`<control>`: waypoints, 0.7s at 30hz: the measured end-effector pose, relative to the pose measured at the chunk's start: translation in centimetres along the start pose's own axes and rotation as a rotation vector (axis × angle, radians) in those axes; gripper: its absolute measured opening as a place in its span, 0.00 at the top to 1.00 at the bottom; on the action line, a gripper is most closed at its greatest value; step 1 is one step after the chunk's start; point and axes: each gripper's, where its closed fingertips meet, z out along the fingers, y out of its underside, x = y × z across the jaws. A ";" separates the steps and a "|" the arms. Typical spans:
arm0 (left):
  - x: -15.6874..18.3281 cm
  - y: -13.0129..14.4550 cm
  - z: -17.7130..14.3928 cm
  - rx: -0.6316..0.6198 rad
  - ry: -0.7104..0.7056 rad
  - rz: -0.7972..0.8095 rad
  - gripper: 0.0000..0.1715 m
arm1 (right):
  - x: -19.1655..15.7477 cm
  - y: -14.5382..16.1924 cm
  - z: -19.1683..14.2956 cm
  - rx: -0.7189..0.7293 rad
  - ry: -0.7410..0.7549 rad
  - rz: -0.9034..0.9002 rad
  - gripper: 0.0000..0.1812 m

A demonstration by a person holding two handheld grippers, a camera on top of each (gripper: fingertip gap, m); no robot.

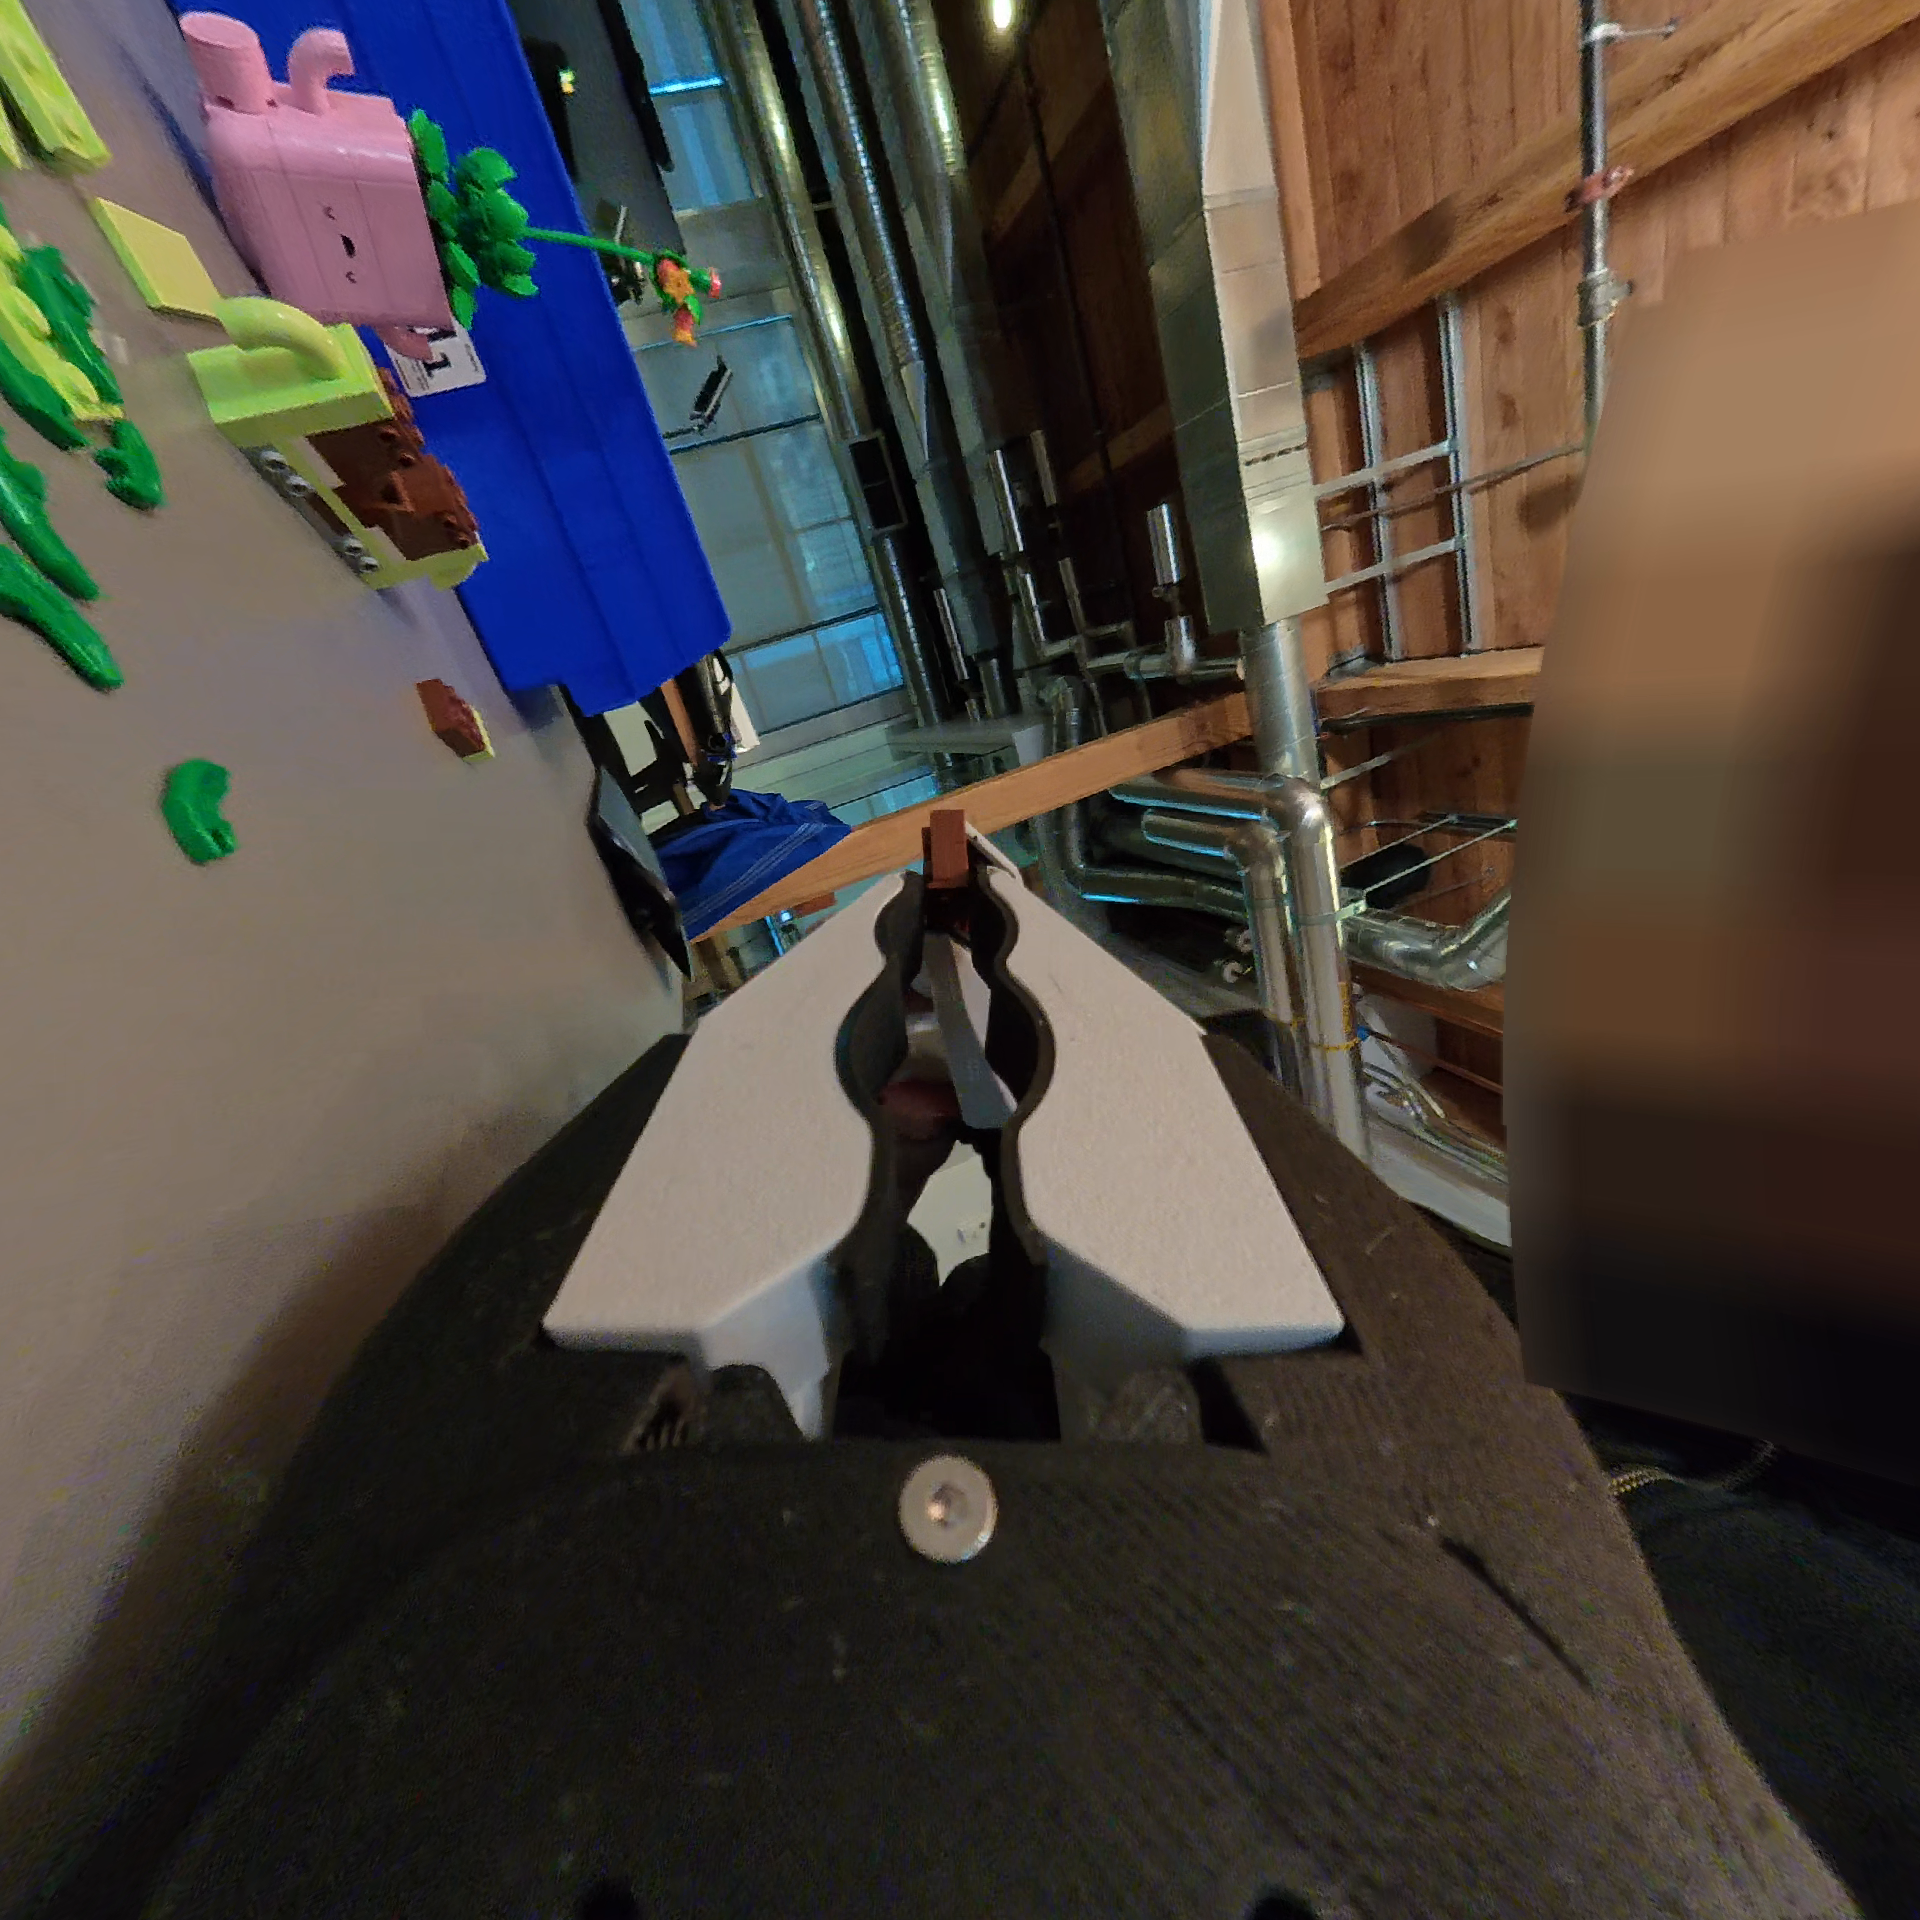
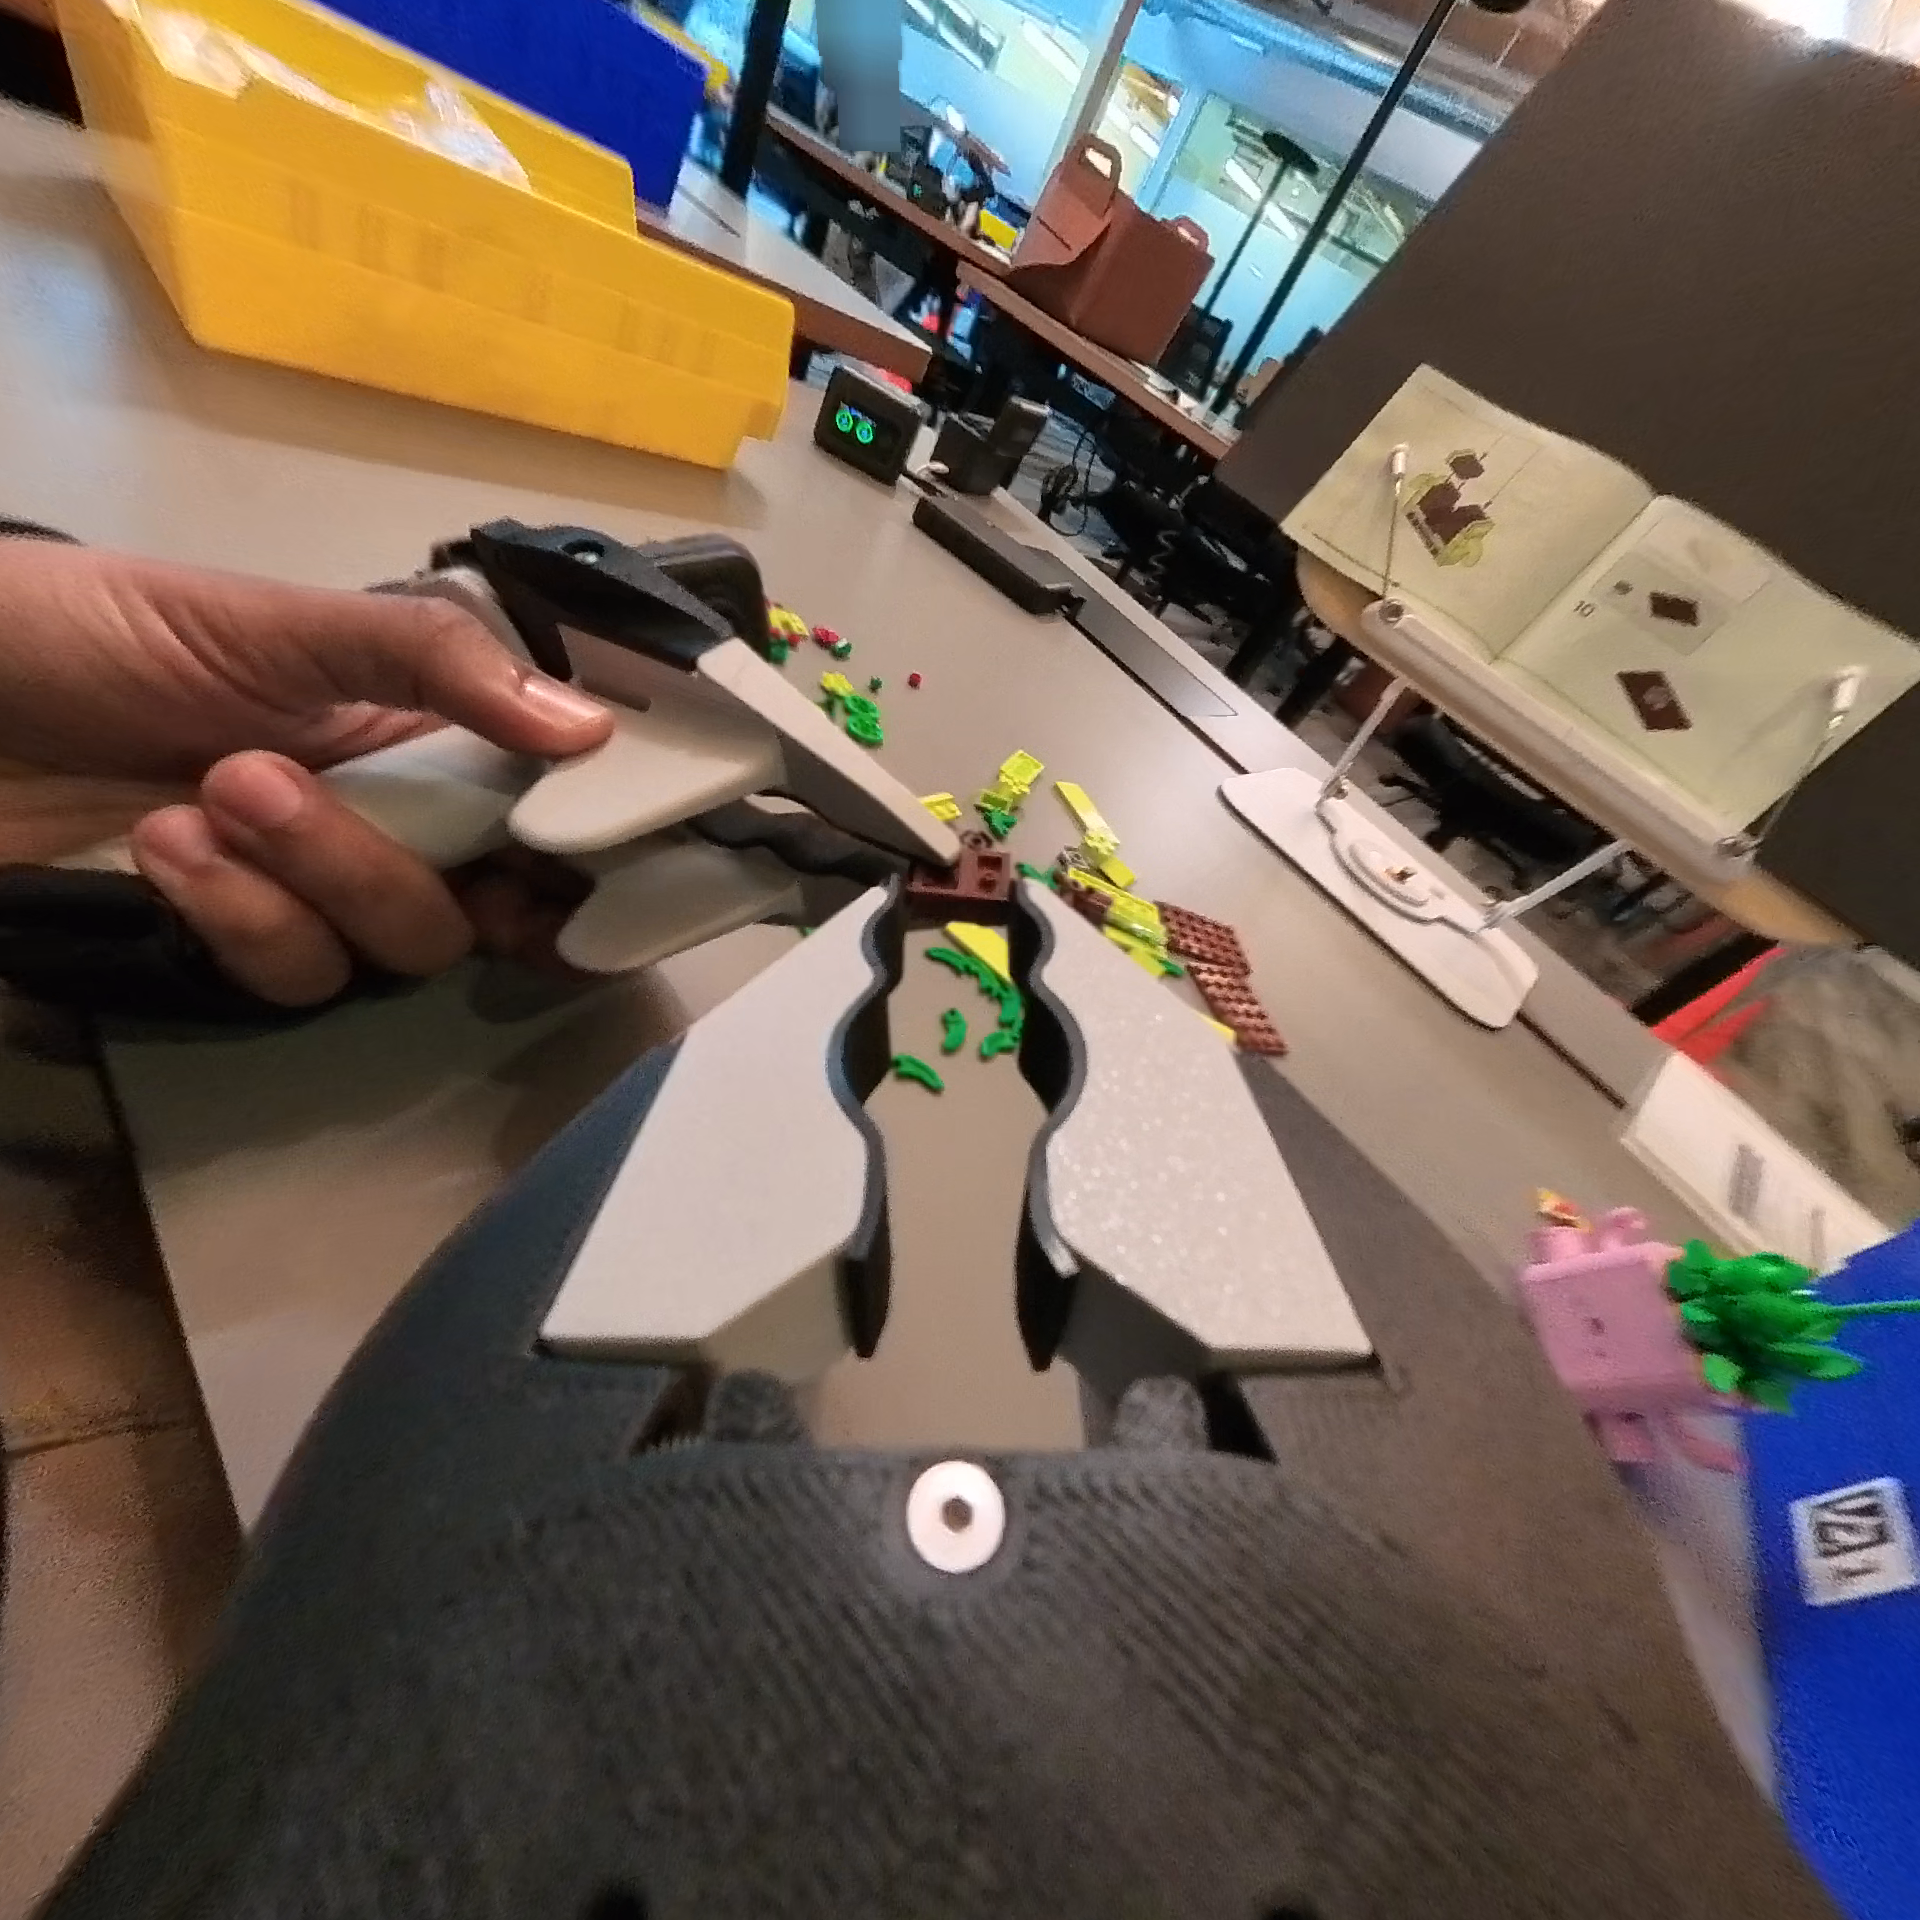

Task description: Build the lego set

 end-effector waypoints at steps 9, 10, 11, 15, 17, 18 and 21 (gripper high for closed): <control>-2.0 -0.4 -1.1 -0.242 -0.363 0.551 0.97 | 2.1 1.9 -1.6 0.051 -0.175 0.485 0.72; -2.5 -0.4 -1.3 -0.302 -0.440 0.684 0.96 | 2.3 2.4 -1.8 0.041 -0.194 0.535 0.73; -3.0 -0.4 -1.5 -0.358 -0.513 0.827 0.96 | 2.2 2.7 -1.9 0.029 -0.234 0.595 0.73; -3.1 -0.4 -1.5 -0.458 -0.656 1.339 0.96 | 0.8 1.5 -2.3 0.097 -0.503 0.967 0.76; -3.0 0.5 -1.2 -0.504 -0.655 1.478 0.96 | 0.8 0.8 -2.4 0.149 -0.583 1.092 0.84; -3.0 0.7 -1.0 -0.514 -0.657 1.532 0.96 | 0.8 1.0 -2.3 0.145 -0.605 1.126 0.85; -2.3 1.3 -0.5 -0.517 -0.646 1.691 0.96 | 0.3 2.0 -1.7 0.079 -0.627 1.166 0.80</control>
